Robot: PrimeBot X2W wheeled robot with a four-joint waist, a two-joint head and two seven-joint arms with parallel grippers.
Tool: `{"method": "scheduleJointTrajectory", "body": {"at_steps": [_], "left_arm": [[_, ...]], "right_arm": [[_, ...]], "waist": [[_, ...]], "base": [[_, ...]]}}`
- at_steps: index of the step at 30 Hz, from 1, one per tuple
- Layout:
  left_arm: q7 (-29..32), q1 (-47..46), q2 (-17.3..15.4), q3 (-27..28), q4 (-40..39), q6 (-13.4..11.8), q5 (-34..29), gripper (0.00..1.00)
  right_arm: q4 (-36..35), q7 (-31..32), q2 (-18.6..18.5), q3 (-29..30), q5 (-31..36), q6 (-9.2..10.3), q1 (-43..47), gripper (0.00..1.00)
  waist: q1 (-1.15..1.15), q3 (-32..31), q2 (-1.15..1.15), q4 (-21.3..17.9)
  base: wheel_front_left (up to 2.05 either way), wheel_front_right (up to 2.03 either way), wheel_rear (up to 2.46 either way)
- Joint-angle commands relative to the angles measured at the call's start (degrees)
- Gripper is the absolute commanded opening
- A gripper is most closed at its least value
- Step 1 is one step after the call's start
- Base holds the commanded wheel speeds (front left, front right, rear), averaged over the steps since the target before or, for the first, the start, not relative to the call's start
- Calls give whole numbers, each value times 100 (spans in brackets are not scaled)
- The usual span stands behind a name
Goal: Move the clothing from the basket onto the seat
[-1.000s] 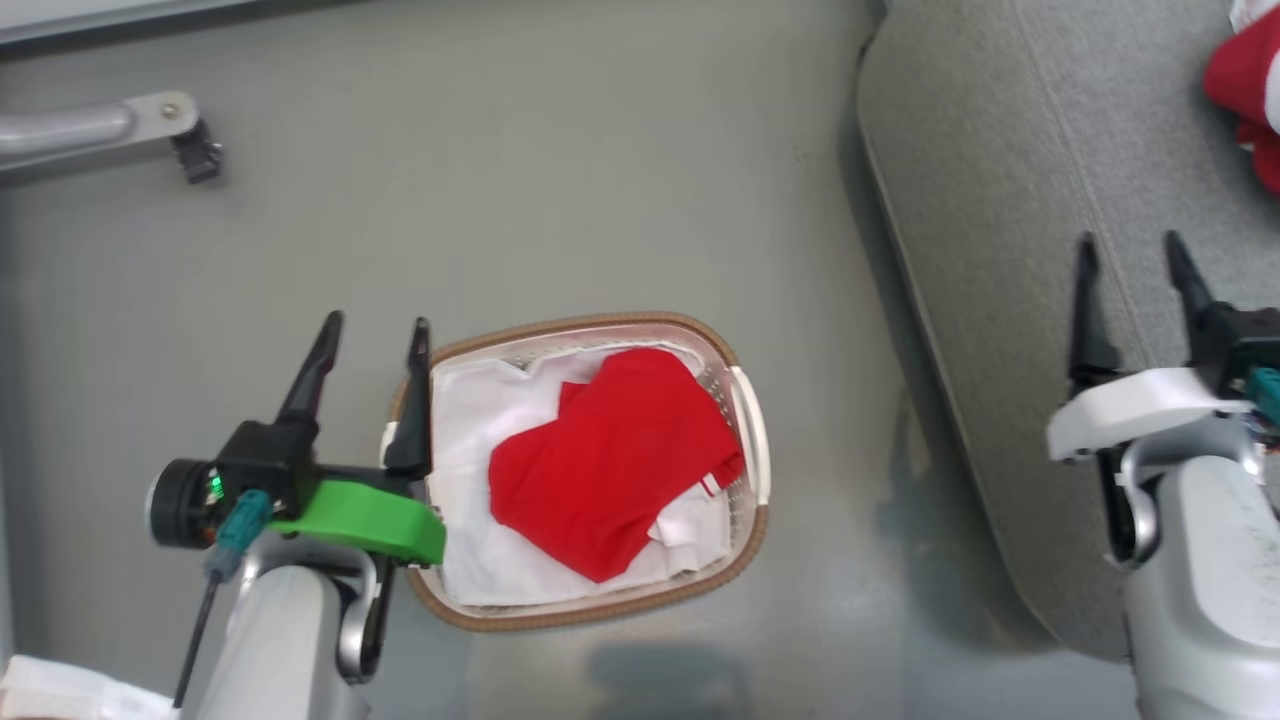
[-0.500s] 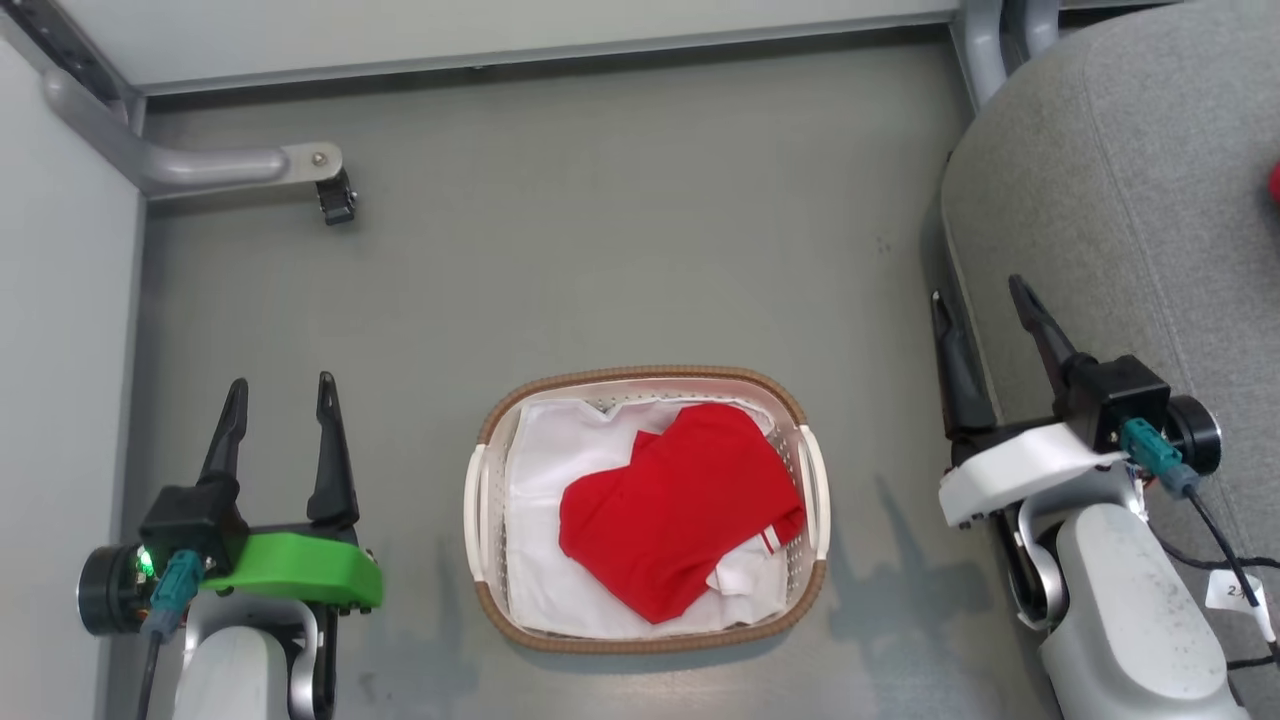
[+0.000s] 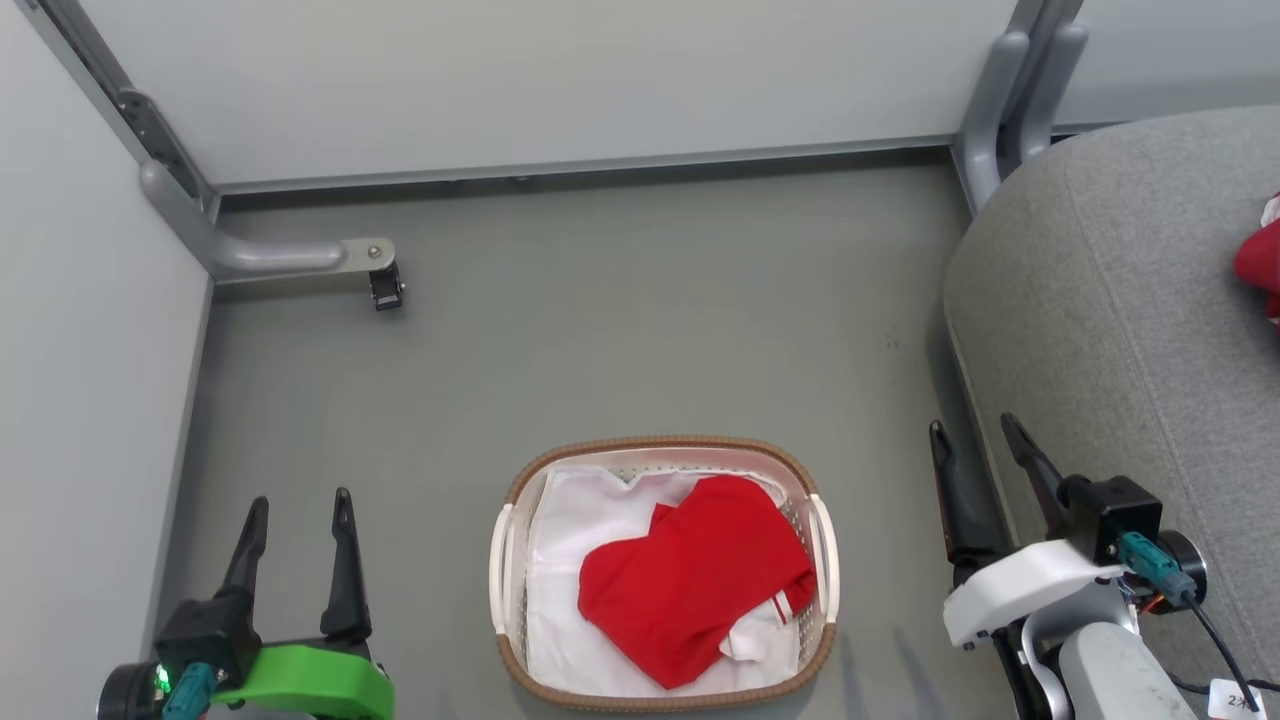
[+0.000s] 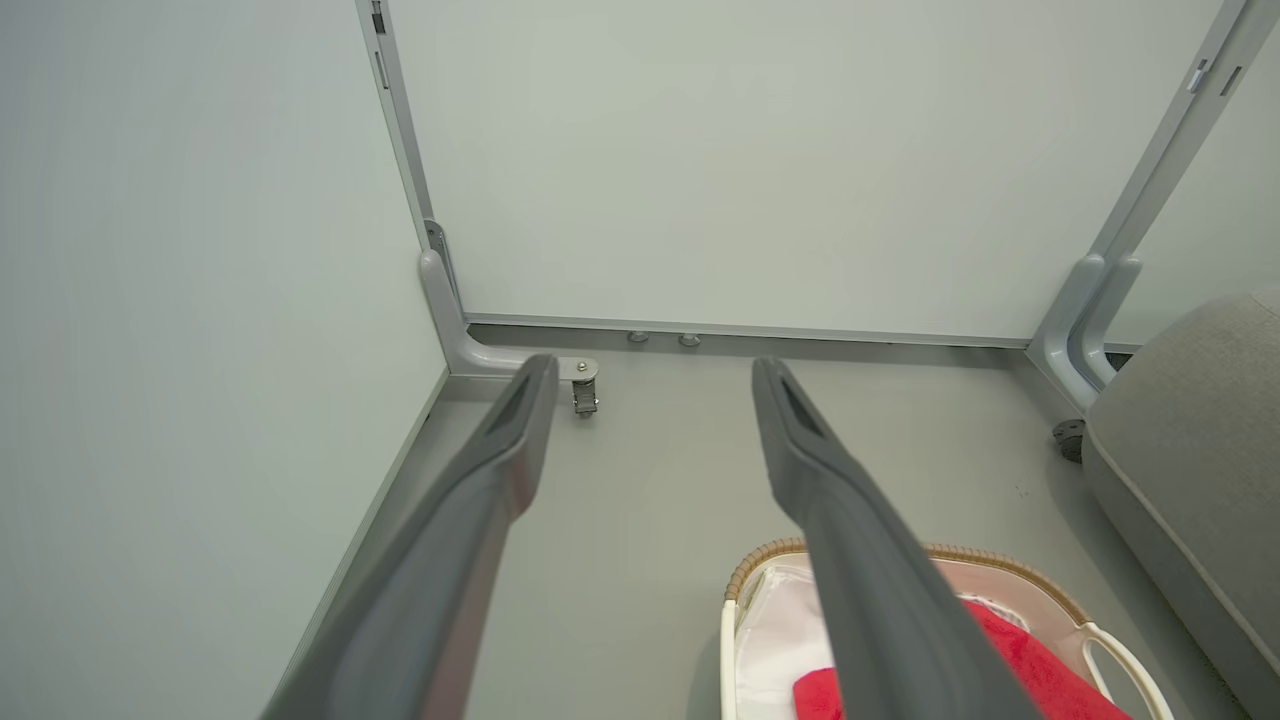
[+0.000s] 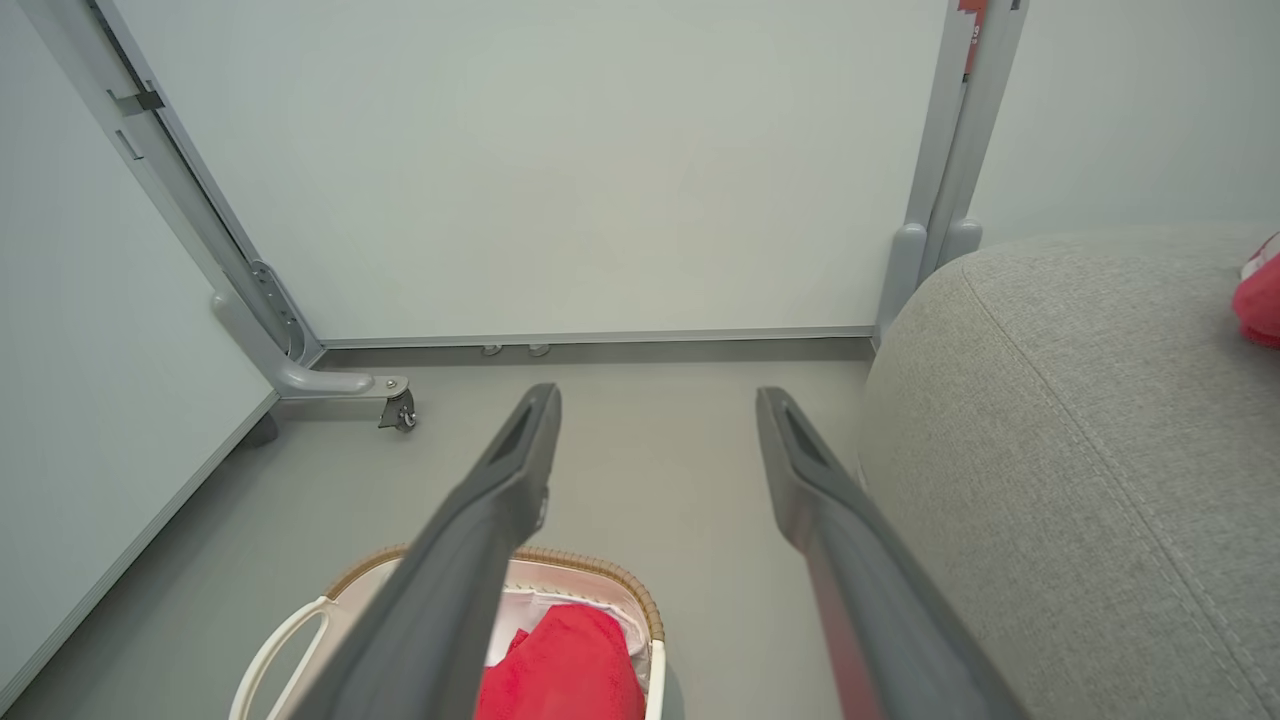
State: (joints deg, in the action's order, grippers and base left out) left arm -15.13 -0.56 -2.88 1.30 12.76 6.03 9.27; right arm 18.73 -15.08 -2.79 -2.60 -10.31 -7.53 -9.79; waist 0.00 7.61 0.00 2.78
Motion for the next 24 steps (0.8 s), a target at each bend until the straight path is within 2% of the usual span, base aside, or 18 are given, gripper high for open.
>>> {"method": "scheduleJointTrajectory", "body": {"at_steps": [1, 7, 14, 24], "left_arm": [[-4, 153, -9, -23, -20, -42, 17, 100], [-4, 425, -10, -122, -1, -54, 186, 100], [-3, 411, -9, -216, 46, -40, 224, 100], [-3, -187, -11, -940, 758, 88, 644, 100]], "right_arm": [[15, -13, -28, -6, -24, 7, 121, 100], [48, -13, -27, 43, -101, 8, 302, 100], [0, -13, -26, 40, -108, 7, 316, 100], [-231, -13, -24, 4, -17, 7, -188, 100]], "waist": [[0, -222, 0, -18], [0, -370, 0, -43], [0, -268, 0, -47], [0, 522, 0, -183]], "base": [[0, 0, 0], [0, 0, 0], [0, 0, 0], [0, 0, 0]]}}
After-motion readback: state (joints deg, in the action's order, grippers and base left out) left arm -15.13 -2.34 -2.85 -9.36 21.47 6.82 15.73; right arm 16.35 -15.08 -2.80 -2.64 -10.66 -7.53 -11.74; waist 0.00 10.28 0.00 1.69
